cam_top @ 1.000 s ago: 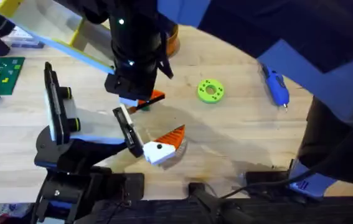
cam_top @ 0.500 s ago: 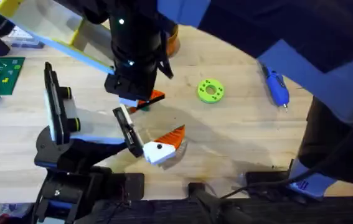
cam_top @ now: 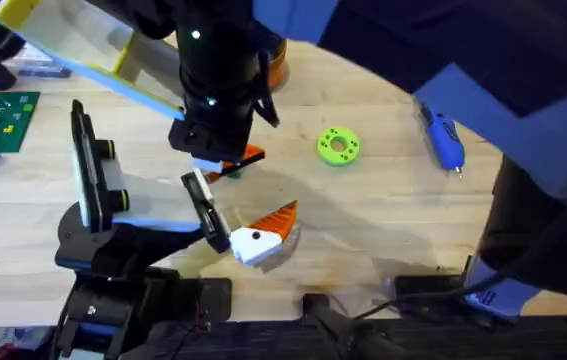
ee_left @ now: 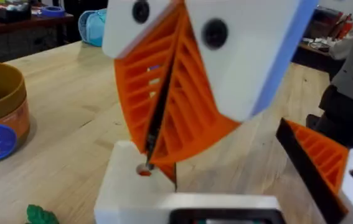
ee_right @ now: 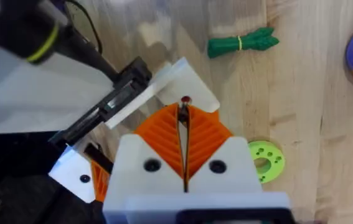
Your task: Pick up the gripper from the table and insert it into the empty holder that is missing its gripper. Then pick up a screw, insert it into the mounting hole, and use the screwdriver to tighten it. Finally, clean up the table by picking up the vegetable and placing it into the bucket.
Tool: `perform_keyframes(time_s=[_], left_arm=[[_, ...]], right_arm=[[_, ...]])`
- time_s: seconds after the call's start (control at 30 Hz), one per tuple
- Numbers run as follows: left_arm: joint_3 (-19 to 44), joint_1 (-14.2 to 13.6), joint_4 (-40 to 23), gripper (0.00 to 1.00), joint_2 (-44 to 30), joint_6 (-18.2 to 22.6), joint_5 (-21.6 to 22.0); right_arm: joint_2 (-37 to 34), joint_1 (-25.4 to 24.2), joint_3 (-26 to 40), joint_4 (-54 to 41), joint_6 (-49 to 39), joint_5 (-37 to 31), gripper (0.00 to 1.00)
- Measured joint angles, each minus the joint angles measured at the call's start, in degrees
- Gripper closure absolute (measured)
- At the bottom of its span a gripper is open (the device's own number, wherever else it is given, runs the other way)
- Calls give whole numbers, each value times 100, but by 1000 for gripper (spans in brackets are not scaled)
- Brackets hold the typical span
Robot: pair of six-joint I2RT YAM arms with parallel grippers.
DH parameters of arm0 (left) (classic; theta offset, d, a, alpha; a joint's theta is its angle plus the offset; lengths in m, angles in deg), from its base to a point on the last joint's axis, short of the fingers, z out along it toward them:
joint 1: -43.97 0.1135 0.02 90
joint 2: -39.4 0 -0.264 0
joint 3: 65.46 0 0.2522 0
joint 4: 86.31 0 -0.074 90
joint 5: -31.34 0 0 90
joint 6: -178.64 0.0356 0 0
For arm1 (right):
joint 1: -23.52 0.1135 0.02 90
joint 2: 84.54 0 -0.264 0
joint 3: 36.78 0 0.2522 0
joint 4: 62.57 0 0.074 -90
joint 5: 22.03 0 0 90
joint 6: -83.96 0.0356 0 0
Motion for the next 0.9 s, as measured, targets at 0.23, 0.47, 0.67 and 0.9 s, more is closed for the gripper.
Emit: perform_keyframes(time_s=[0.23, 0.47, 0.67, 0.9], left_arm=[[0, 0, 0, 14, -2, 0, 0], [0, 0, 0, 14, -2, 0, 0], [0, 0, 0, 14, -2, 0, 0], [0, 0, 0, 14, 0, 0, 0]], right_arm=[[2, 0, 0, 47, -2, 0, 995], [2, 0, 0, 85, -15, 0, 995], [2, 0, 0, 83, -15, 0, 995], [0, 0, 0, 76, -15, 0, 995]])
